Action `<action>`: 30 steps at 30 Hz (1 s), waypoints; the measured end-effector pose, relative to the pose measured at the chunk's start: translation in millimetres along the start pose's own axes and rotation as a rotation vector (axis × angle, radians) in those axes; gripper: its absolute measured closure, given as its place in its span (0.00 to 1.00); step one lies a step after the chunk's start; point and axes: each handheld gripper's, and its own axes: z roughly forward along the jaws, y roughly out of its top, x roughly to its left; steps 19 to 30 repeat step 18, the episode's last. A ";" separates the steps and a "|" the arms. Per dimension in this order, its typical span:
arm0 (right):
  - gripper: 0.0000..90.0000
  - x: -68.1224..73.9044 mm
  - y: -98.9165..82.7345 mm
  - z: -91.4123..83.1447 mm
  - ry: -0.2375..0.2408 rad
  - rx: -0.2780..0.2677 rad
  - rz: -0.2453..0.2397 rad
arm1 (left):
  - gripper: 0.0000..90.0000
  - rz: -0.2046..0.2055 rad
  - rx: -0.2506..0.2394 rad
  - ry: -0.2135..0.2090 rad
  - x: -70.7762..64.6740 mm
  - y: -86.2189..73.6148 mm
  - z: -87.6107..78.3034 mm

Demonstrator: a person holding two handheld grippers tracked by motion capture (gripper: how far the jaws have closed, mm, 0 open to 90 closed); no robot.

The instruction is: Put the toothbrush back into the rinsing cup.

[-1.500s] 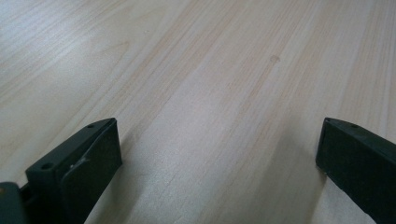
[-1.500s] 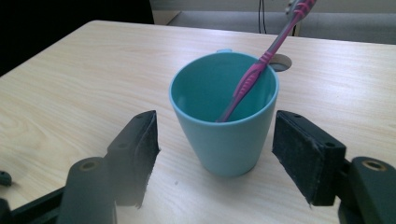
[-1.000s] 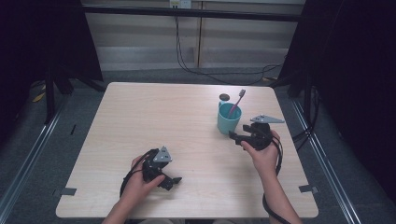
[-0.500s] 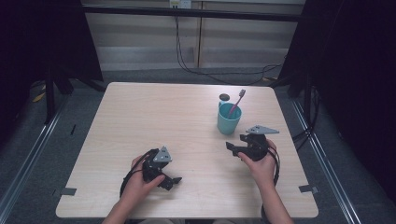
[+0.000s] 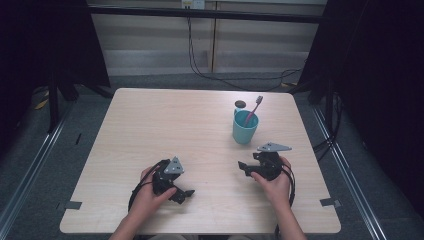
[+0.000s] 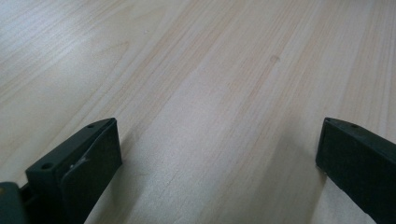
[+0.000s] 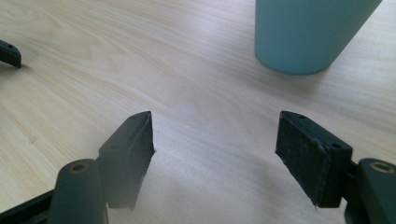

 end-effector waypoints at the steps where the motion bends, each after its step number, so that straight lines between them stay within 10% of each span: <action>1: 0.30 0.8 -1.3 0.9 0.000 0.005 0.002 | 0.00 0.000 0.000 0.000 0.0 0.0 0.0; 30: 0.26 9.4 -14.9 14.4 -0.033 0.081 -0.052 | 0.00 -0.001 0.000 0.000 -0.1 0.0 0.0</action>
